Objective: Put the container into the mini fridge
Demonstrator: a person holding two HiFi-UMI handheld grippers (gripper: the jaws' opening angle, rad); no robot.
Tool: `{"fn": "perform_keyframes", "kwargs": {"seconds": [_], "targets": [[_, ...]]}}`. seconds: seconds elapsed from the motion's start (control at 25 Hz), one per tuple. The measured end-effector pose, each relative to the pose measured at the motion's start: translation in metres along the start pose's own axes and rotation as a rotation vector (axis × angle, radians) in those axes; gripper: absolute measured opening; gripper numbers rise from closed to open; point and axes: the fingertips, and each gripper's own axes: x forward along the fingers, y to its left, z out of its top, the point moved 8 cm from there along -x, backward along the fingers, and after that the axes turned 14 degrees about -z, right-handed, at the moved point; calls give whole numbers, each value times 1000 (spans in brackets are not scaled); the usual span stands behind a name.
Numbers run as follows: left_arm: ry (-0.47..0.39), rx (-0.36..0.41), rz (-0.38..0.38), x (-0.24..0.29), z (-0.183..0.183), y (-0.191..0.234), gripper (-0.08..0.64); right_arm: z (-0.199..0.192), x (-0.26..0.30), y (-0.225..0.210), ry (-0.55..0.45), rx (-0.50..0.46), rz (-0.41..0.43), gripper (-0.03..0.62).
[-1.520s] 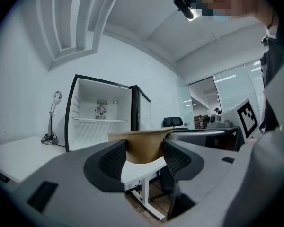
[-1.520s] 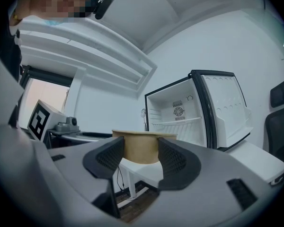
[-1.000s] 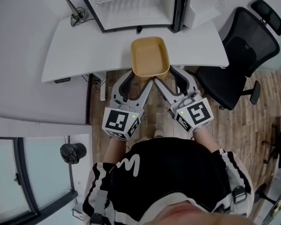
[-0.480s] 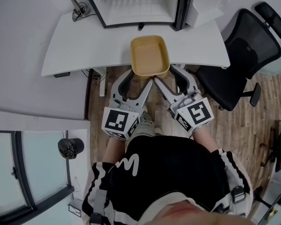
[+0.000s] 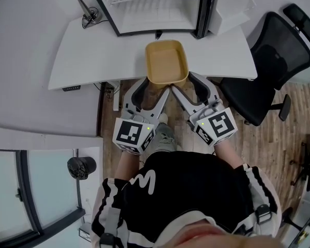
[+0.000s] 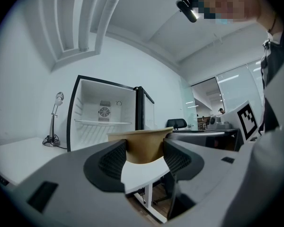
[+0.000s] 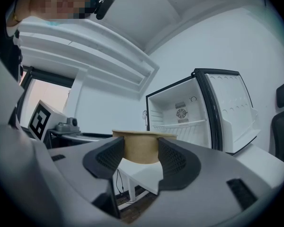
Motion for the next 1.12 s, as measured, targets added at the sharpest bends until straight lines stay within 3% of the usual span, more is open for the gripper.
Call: {"fn": "perform_keyframes", "kwargs": {"seconds": [1.12], "targets": [[-15, 4, -38, 66, 14, 123, 250, 9, 127, -40, -36, -12, -38, 233]]}}
